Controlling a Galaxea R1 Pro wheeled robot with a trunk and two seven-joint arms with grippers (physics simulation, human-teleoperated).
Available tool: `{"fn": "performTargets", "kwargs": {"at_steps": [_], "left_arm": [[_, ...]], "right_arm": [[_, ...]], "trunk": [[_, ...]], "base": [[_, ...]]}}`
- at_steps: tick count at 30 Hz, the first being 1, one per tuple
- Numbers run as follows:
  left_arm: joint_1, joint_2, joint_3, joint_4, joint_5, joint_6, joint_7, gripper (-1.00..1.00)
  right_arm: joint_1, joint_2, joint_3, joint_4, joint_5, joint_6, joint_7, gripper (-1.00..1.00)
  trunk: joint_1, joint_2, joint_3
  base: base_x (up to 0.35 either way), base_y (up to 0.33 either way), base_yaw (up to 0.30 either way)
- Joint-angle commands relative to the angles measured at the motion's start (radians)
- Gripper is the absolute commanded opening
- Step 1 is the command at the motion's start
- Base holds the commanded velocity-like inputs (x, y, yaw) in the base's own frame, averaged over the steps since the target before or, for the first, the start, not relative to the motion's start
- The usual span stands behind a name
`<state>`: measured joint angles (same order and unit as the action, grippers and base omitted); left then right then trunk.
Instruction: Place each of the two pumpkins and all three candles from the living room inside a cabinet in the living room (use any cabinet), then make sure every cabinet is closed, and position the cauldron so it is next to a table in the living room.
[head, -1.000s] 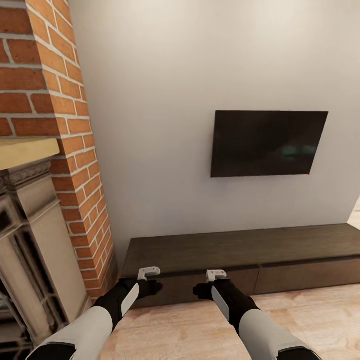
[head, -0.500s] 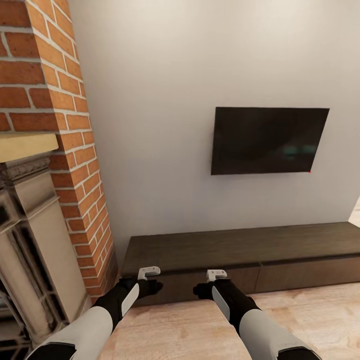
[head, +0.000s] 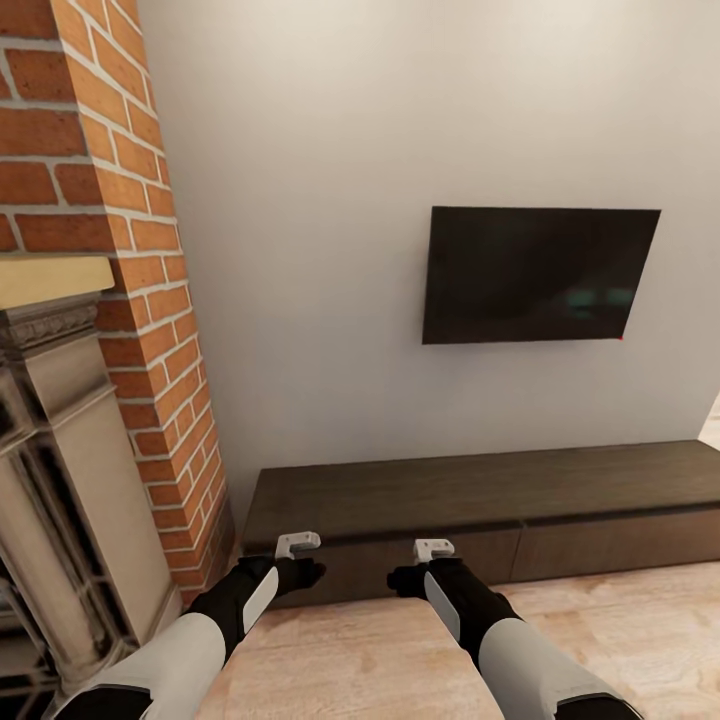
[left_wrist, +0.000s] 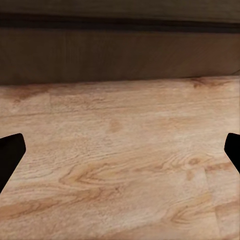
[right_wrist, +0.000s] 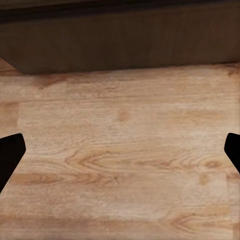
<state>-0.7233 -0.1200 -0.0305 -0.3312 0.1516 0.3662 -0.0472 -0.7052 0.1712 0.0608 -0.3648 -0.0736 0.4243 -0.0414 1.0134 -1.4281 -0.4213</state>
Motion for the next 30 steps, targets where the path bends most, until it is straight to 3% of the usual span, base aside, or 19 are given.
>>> {"fn": "performTargets", "kwargs": {"at_steps": [1,22,30], "left_arm": [[0.0,0.0,-0.003,-0.002,0.009,0.005,0.001,1.0],[0.0,0.0,-0.003,-0.002,0.009,0.0,0.001,1.0],[-0.001,0.0,-0.003,-0.003,0.009,0.0,0.001,1.0]], "right_arm": [[0.0,-0.001,0.006,-0.002,-0.008,0.005,-0.004,1.0],[0.0,-0.001,0.005,0.0,-0.01,0.004,-0.006,1.0],[0.0,0.0,0.005,0.012,-0.012,-0.065,-0.013,1.0]], "trunk": [[0.004,-0.008,-0.004],[0.084,-0.155,-0.07],[0.115,-0.211,-0.095]], "base": [[0.0,0.0,0.0],[0.0,0.0,0.0],[0.0,0.0,0.0]]}}
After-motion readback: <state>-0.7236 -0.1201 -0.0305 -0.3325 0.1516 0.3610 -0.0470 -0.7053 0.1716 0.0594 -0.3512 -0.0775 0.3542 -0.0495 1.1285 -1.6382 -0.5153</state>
